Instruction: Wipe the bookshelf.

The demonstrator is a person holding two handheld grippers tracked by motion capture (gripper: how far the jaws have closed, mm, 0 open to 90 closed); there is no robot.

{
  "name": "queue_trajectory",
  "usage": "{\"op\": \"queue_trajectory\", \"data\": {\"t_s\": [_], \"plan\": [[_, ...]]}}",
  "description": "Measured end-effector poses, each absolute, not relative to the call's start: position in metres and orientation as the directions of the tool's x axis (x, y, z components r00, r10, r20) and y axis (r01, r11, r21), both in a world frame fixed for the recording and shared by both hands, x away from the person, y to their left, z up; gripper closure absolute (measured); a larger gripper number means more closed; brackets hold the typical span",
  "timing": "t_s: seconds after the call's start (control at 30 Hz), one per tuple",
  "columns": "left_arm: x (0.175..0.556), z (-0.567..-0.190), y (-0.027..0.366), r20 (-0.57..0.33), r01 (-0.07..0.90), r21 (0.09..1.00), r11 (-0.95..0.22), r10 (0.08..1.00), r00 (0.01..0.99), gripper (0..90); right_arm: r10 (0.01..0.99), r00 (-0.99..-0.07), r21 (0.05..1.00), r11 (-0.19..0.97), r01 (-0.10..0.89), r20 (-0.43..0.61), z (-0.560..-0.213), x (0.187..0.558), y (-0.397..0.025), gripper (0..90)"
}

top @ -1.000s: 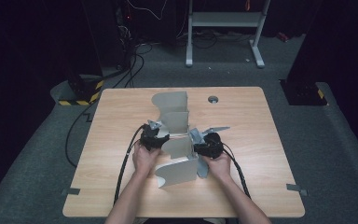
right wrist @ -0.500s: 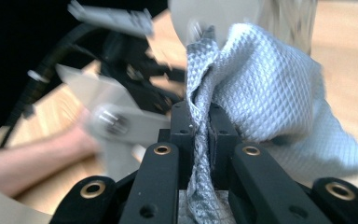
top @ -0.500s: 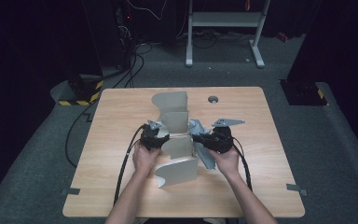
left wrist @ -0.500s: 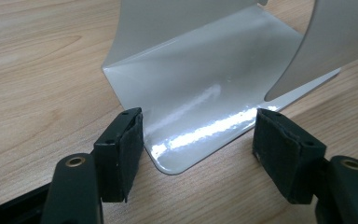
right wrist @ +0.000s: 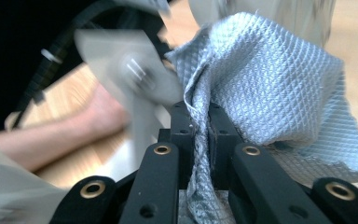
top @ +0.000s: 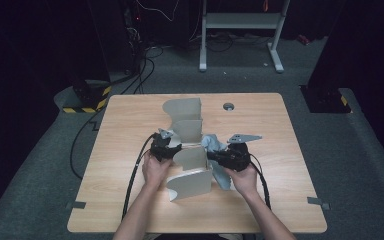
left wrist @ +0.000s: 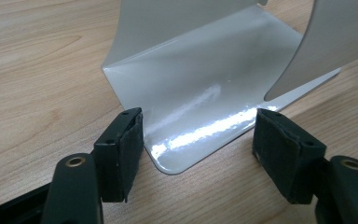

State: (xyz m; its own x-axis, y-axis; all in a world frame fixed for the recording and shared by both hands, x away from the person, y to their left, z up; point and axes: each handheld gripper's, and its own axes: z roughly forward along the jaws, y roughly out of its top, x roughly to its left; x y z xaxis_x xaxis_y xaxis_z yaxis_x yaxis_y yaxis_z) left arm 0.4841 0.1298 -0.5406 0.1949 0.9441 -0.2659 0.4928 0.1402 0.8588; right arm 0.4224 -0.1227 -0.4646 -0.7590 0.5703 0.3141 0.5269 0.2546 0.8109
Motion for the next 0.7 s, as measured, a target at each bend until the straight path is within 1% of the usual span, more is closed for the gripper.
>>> {"op": "queue_trajectory", "data": {"t_s": [0.17,0.27,0.33,0.47,0.7], "plan": [[0.484,-0.541,0.130,-0.266,0.492,0.859,0.140,0.944,0.195,34.0,0.597,-0.718,0.740,0.288,0.607,0.356,-0.500,0.434,-0.118,84.4],[0.484,-0.541,0.130,-0.266,0.492,0.859,0.140,0.944,0.195,34.0,0.594,-0.708,0.730,0.274,0.625,0.383,-0.504,0.434,-0.119,84.4],[0.484,-0.541,0.130,-0.265,0.493,0.859,0.139,0.944,0.196,34.0,0.590,-0.714,0.745,0.265,0.612,0.376,-0.497,0.432,-0.121,84.4],[0.484,-0.541,0.130,-0.264,0.494,0.859,0.138,0.944,0.196,34.5,0.569,-0.731,0.785,0.223,0.578,0.377,-0.470,0.429,-0.130,84.4],[0.484,-0.541,0.130,-0.262,0.494,0.859,0.136,0.945,0.196,34.6,0.527,-0.783,0.854,0.187,0.486,0.330,-0.428,0.414,-0.136,84.4]]}}
